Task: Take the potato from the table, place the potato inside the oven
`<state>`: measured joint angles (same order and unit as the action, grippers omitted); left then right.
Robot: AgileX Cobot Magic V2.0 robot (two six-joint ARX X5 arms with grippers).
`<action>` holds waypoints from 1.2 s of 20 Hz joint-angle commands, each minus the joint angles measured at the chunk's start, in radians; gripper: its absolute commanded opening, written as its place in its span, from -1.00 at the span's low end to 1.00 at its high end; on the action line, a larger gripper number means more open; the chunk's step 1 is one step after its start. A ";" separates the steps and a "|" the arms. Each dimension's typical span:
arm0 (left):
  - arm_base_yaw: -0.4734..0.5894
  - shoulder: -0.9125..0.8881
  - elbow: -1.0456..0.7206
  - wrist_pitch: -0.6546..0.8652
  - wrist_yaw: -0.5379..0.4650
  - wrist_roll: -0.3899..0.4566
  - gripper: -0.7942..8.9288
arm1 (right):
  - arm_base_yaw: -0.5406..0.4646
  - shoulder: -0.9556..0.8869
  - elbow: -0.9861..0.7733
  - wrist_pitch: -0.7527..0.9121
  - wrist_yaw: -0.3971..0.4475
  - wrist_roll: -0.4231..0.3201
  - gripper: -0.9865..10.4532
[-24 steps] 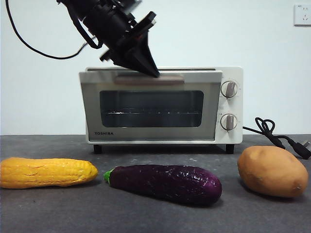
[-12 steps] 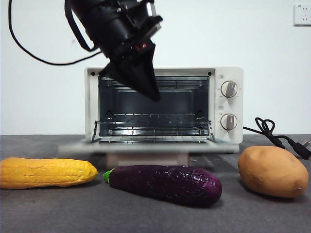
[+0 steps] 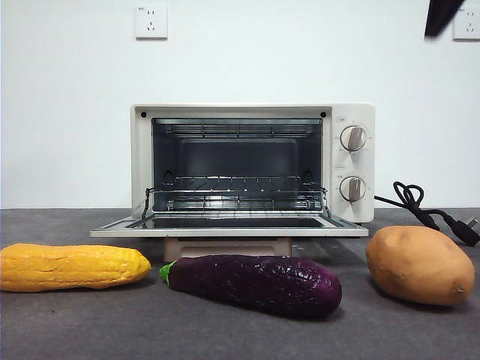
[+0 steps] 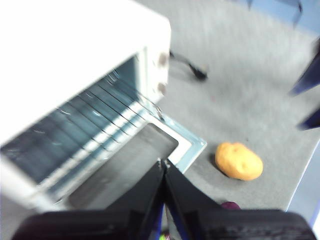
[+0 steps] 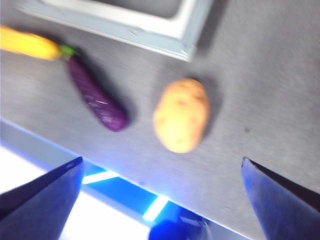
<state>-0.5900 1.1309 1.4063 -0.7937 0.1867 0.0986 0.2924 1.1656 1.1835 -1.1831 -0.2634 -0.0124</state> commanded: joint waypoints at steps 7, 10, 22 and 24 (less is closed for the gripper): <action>0.002 -0.294 -0.005 -0.135 -0.052 -0.062 -0.85 | 0.108 0.161 -0.154 0.224 0.097 0.110 0.32; 0.002 -0.342 -0.005 -0.150 -0.051 -0.077 -0.85 | 0.131 0.198 -0.214 0.312 0.121 0.145 0.32; 0.002 -0.349 -0.005 -0.221 -0.053 -0.077 -0.85 | 0.213 0.324 -0.301 0.487 0.220 0.221 -0.59; 0.002 -0.349 -0.005 -0.220 -0.055 -0.076 -0.85 | 0.214 0.319 -0.301 0.487 0.220 0.221 -0.85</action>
<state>-0.5900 0.7834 1.4059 -1.0176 0.1364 0.0322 0.5037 1.4853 0.8928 -0.7013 -0.0483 0.1955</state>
